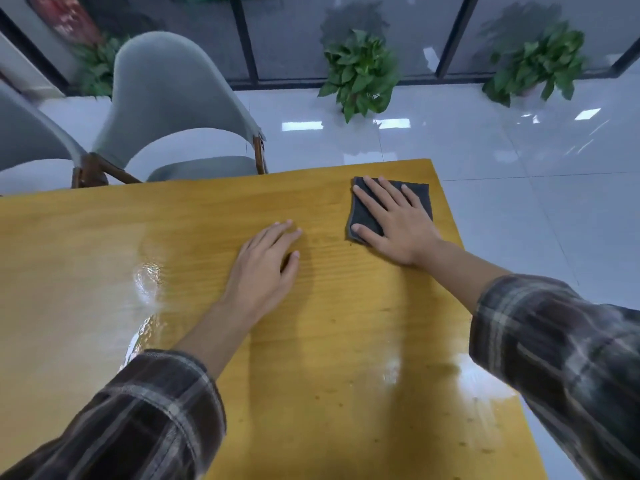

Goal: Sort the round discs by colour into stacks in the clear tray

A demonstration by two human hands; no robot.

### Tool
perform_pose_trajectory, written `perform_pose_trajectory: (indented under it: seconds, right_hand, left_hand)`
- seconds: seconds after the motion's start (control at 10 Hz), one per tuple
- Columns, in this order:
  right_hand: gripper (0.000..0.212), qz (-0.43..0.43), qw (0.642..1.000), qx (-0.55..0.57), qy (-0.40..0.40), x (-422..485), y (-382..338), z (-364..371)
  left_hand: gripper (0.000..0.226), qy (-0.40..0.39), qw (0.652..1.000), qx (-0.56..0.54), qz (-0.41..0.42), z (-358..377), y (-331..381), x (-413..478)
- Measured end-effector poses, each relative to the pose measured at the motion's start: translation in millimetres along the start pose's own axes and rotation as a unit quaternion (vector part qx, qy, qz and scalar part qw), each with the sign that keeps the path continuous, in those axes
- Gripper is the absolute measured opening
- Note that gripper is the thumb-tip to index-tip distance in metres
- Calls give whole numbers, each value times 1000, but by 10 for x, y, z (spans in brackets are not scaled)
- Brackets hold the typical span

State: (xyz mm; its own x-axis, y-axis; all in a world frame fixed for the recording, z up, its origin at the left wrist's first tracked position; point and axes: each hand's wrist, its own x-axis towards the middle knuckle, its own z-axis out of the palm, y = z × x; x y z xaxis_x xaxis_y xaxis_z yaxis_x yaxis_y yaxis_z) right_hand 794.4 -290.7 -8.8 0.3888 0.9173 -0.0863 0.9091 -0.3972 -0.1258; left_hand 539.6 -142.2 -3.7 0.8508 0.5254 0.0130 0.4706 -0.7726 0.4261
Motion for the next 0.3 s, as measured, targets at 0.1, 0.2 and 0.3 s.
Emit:
perform_pose_trajectory:
  seconds: [0.1,0.2,0.3]
  right_hand:
    - [75,-1,1000,1,-20,17,-3,-15]
    - [74,11,999,7,-42,-13,-49,-114]
    - [70,20,999,27,7,-193,-329,-235]
  left_hand:
    - [46,-25,1000,0,-1,-63,57,-13]
    - [51,-51,998,22,-1,-192,115,-70]
    - [53,-53,998,24,-27,-376,129,-187]
